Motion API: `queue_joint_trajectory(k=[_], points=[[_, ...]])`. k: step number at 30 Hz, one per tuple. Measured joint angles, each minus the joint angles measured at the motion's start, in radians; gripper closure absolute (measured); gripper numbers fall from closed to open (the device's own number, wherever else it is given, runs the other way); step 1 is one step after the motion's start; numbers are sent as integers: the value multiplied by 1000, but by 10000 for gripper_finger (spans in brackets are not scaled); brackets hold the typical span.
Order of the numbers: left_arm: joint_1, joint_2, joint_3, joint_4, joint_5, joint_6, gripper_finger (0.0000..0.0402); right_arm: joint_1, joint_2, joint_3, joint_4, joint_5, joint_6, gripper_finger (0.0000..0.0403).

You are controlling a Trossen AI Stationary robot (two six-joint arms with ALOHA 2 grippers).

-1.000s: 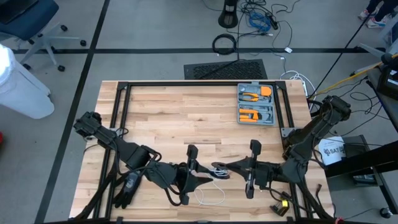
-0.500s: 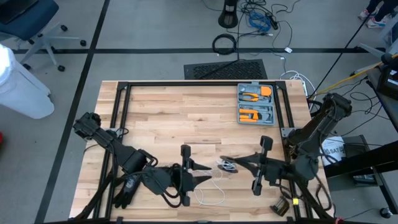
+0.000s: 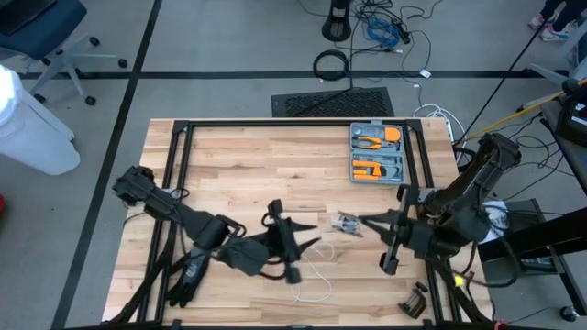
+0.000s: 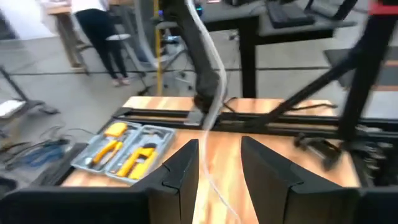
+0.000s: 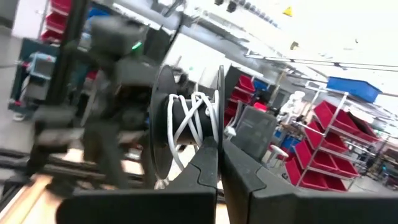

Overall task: Coil cords
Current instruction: Coil the white wire onto the spool

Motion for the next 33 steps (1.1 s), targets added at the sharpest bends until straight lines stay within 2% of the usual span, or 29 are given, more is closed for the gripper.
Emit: queue_joint_trajectory(k=[10,15,19,33], points=[[34,122,0,149,-11,207,276,21,-12,0,-22,11,-16,403],[48,134,0,154,-11,205,276,46,-12,0,-27,101,-28,403],[48,133,0,156,-11,205,276,63,-12,0,-29,131,-34,403],[36,116,0,157,-9,182,276,97,-12,0,-7,140,-32,403]])
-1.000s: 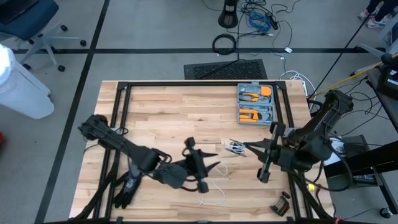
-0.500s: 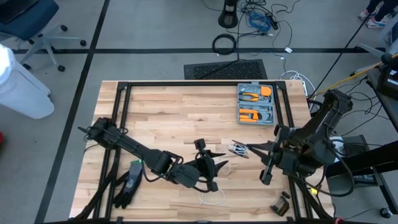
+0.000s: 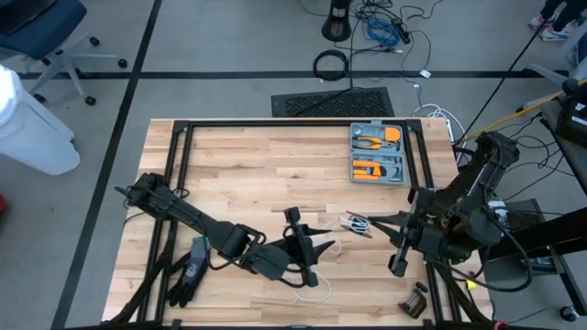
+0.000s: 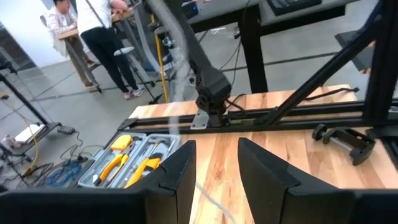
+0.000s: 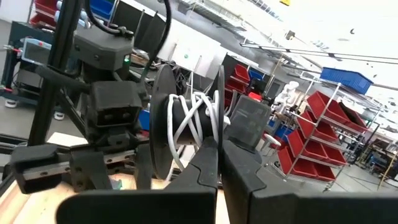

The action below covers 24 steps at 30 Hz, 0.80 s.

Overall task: Coil cords
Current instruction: Coil the white wire onto the spool

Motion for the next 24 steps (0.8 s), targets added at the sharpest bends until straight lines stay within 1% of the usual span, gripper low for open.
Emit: queue_joint_trajectory(k=[5,10,17,20,24], points=[[2,0,0,-42,6,-1,276,0,0,0,0,-8,14,403],[4,0,0,-56,-47,-5,276,0,0,0,-1,-9,13,403],[9,0,0,-76,-52,-7,275,0,0,0,-8,-10,11,403],[11,0,0,-120,-56,-7,263,0,0,0,-8,-10,10,403],[18,0,0,-125,-78,-7,232,0,0,0,-9,-10,10,403]])
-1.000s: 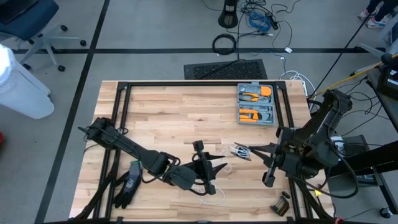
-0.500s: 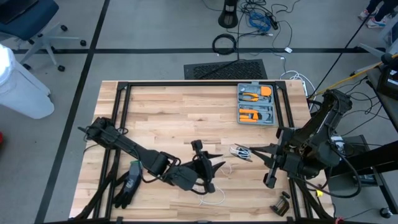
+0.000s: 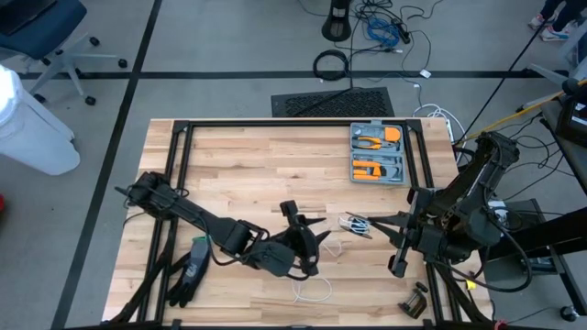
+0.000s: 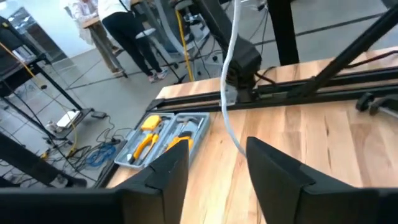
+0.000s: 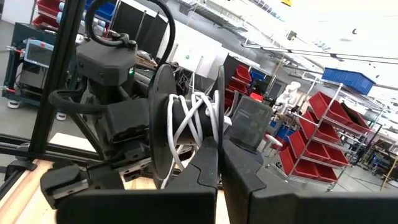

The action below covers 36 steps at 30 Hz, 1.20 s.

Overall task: Coil cords
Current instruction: Coil the white wire onto the spool

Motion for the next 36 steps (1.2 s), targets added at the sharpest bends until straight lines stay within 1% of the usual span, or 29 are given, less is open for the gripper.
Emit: queue_joint_trajectory(k=[4,9,13,20,29,31,36], points=[[5,14,0,-2,1,-1,218,0,0,0,-1,0,0,403],[17,34,0,4,8,-15,217,0,0,0,-2,0,0,403],[20,40,0,5,1,9,223,0,0,0,-2,0,0,403],[19,40,0,29,1,31,283,0,0,0,-2,3,-4,403],[18,40,0,34,2,36,386,0,0,0,-3,4,-3,403],[18,40,0,43,3,36,394,0,0,0,-3,4,-3,403],[18,40,0,52,10,35,397,0,0,0,-4,5,0,403]])
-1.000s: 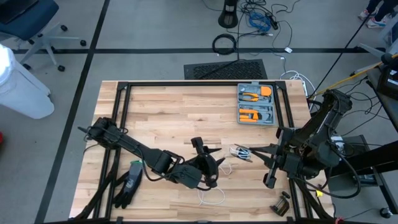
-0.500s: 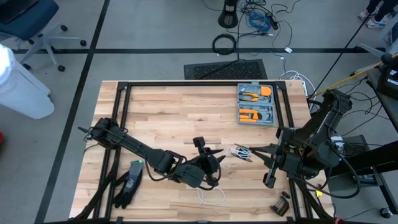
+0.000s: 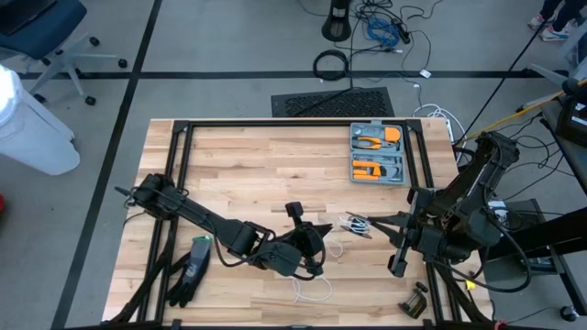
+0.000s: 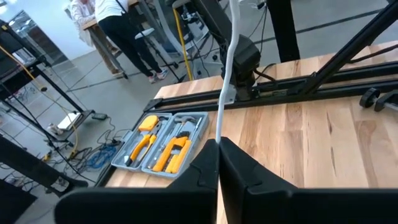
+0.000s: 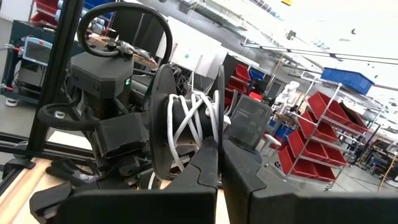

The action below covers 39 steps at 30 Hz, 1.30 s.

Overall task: Coil cords
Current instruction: Coil the white wire onto the spool

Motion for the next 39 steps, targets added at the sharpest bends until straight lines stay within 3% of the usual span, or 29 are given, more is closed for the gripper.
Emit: queue_joint_trajectory(k=[16,21,33,39], points=[[59,104,0,155,61,-3,399,-76,14,0,6,27,186,403],[60,106,0,186,67,-7,400,-122,54,0,0,110,188,403],[56,106,0,224,122,2,400,-251,156,0,-7,132,185,403],[51,105,0,225,98,45,400,-263,171,0,-5,121,194,403]])
